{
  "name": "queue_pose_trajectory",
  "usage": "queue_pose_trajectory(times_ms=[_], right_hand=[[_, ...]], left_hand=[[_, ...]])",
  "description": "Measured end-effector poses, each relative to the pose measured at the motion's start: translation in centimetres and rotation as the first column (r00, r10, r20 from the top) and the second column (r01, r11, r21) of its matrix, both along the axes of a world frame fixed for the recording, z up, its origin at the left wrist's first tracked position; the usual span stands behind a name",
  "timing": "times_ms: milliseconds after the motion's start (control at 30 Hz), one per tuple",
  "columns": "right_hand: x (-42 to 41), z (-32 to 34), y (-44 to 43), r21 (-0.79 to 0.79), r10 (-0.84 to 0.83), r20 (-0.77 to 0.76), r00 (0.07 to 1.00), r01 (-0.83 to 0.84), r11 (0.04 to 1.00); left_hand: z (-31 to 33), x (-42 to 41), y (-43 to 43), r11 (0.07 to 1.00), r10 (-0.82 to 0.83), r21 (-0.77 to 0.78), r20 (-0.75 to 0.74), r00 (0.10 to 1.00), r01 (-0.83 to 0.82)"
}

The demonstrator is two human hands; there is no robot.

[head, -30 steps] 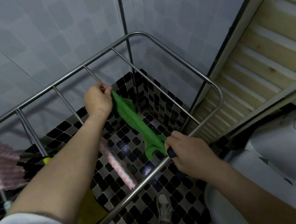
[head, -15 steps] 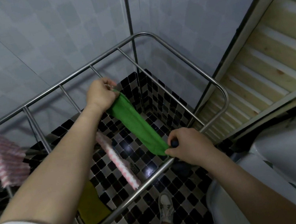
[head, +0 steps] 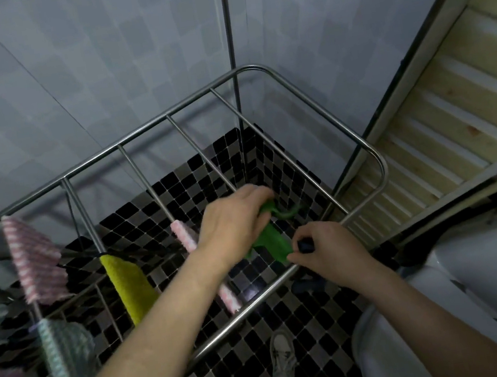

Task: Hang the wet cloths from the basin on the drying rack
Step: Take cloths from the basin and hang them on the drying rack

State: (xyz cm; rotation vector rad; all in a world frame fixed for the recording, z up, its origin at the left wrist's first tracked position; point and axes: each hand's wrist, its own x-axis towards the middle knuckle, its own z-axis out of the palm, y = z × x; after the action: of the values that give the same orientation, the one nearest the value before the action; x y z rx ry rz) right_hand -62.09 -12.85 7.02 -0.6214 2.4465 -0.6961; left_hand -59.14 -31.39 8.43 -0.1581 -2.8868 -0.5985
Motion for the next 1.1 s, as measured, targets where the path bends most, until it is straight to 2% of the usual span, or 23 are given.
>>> queue_pose_trajectory(times_ms=[100, 200, 367, 500, 567, 700, 800, 867, 933, 967, 1033, 1100], right_hand=[[0.2, -0.5, 0.0, -0.068, -0.055, -0.029, 0.998, 0.053, 0.996], [0.3, -0.9, 0.1, -0.121, -0.057, -0.035, 0.998, 0.053, 0.991], [-0.1, -1.3, 0.2, -0.103, -0.038, -0.074, 0.997, 0.03, 0.994], [0.2, -1.6, 0.2, -0.081, 0.009, -0.227, 0.974, -0.029, 0.996], [0.3, -1.5, 0.3, -0.101, 0.01, -0.207, 0.978, -0.032, 0.994], [0.3, -1.5, 1.0, -0.127, 0.014, -0.123, 0.992, -0.03, 0.991], [0.5, -1.8, 1.5, -0.147, -0.005, -0.146, 0.989, -0.017, 0.989], [0.5, -2.0, 1.7, -0.158, -0.024, -0.145, 0.989, 0.001, 0.987], [0.6, -1.9, 1.8, -0.159, -0.037, -0.142, 0.989, 0.014, 0.987], [0.7, -1.9, 1.7, -0.16, -0.04, -0.147, 0.988, 0.016, 0.987], [0.9, -2.0, 1.6, -0.159, -0.037, -0.18, 0.983, 0.008, 0.987], [1.1, -2.2, 1.5, -0.133, -0.026, -0.237, 0.971, -0.006, 0.991]], left_hand=[[-0.5, 0.8, 0.9, 0.99, 0.021, -0.143, 0.135, 0.991, -0.002], [-1.5, 1.7, 1.8, 0.965, -0.041, -0.239, 0.261, 0.965, 0.106], [-2.5, 2.7, 1.5, 0.979, -0.103, -0.132, 0.335, 0.936, 0.155], [-1.7, 2.6, 1.7, 0.994, -0.032, -0.095, 0.166, 0.986, 0.048], [-1.5, 2.4, 2.4, 0.99, 0.003, -0.141, 0.135, 0.991, 0.016], [-2.2, 2.6, 3.8, 0.976, -0.006, -0.209, 0.285, 0.959, 0.068], [-2.5, 2.7, 2.9, 0.987, -0.052, -0.124, 0.325, 0.944, 0.097], [-2.2, 2.9, 2.0, 0.995, -0.094, 0.003, 0.417, 0.904, 0.103], [-2.1, 2.7, 1.2, 0.972, -0.042, 0.224, 0.447, 0.894, -0.067], [-2.3, 2.3, 0.7, 0.929, 0.054, 0.312, 0.416, 0.908, -0.198], [-2.8, 1.3, -0.4, 0.813, 0.298, 0.382, 0.376, 0.877, -0.44], [-3.1, 0.3, -0.7, 0.636, 0.356, 0.497, 0.49, 0.796, -0.591]])
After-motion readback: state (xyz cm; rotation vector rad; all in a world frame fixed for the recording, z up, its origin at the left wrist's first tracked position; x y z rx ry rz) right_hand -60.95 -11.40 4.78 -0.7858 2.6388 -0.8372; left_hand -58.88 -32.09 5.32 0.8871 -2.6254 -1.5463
